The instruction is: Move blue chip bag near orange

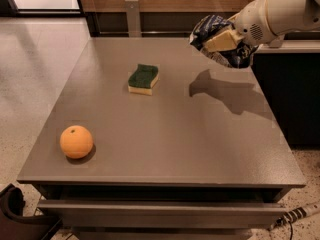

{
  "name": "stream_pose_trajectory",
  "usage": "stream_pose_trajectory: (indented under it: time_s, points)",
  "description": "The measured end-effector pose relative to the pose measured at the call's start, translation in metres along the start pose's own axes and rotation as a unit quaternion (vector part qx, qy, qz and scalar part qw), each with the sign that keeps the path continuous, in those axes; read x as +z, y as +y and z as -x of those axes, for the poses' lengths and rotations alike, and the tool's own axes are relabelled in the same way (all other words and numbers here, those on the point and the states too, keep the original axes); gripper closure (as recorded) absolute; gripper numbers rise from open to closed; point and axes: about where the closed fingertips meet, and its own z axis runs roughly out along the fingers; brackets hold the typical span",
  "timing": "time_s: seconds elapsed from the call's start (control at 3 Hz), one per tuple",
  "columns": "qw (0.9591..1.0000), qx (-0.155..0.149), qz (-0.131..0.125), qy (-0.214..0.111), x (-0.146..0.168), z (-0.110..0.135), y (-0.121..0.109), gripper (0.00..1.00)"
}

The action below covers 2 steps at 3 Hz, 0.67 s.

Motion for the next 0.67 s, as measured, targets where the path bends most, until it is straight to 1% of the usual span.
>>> stream_pose_trajectory:
  time_s: [0.33, 0.67]
  points:
    - [0.9994, -0.026, 0.021, -0.006, -0.016, 0.009, 0.039, 1.00]
    - [0.9978, -0.045, 0.048, -0.008, -0.016, 0.006, 0.088, 1.00]
